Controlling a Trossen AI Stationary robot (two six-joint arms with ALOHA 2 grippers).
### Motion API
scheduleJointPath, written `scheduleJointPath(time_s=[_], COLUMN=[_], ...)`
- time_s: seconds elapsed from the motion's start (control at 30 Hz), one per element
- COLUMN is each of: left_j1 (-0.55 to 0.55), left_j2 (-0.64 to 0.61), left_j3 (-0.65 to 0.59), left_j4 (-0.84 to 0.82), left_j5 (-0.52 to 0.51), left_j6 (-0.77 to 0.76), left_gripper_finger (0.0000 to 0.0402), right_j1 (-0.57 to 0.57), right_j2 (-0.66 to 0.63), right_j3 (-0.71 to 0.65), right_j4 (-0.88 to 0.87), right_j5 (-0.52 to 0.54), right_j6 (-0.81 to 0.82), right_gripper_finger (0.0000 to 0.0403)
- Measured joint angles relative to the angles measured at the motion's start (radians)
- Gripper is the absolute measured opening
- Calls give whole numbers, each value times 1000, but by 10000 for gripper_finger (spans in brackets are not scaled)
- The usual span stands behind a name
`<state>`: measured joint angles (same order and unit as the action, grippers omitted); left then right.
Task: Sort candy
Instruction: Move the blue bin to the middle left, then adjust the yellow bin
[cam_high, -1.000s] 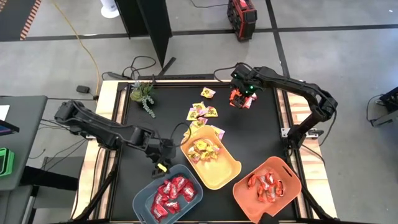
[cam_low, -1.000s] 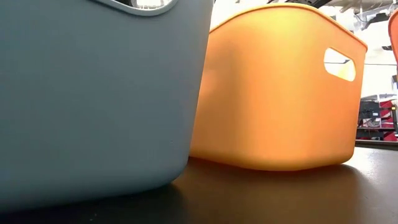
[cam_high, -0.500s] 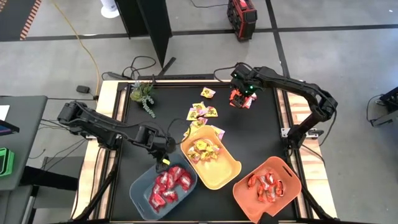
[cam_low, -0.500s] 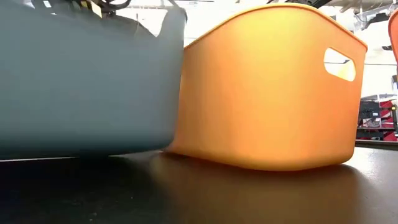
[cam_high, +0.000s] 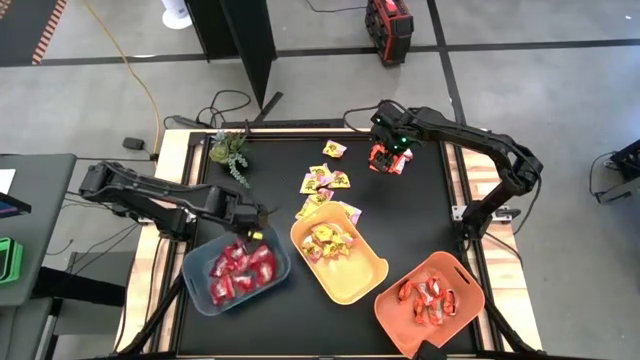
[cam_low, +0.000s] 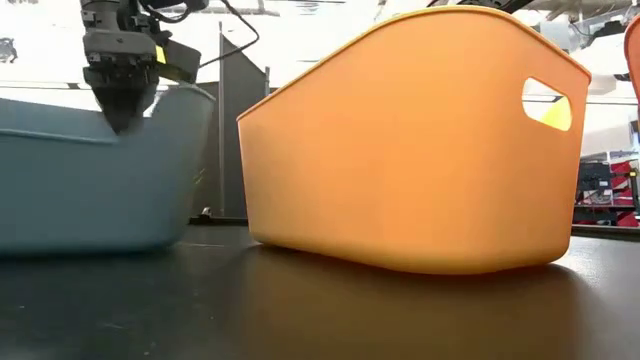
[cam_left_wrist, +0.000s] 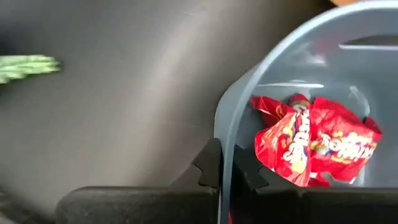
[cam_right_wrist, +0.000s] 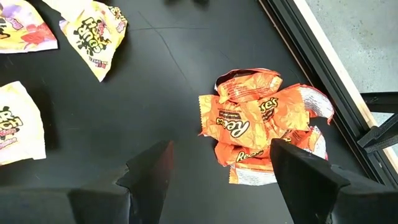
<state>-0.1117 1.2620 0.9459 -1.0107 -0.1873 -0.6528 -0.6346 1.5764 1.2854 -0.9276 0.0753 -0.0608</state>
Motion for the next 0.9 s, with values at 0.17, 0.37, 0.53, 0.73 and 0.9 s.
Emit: scheduleJointPath(time_s=[0.17,0.37,0.53,0.73,0.9], left_j1=[63,137,176,177,177], left_j2=[-51,-55,-54,-63,-107], left_j3=[0,-18,-63,-63,-33], left_j4=[-56,-73,-40,13,43], left_j5=[-76,-106,-121,-147,-159], left_j6=[7,28,83,143,183], left_gripper_finger=[3,8,42,148,250], right_j1=[0,0,0,6,4], right_j2=[0,0,0,0,0], right_j3=[0,0,0,0,1], right_j4=[7,17,17,16,-36], right_j5=[0,0,0,0,0], right_j6=[0,0,-3,-16,1], right_gripper_finger=[286,286,286,286,286])
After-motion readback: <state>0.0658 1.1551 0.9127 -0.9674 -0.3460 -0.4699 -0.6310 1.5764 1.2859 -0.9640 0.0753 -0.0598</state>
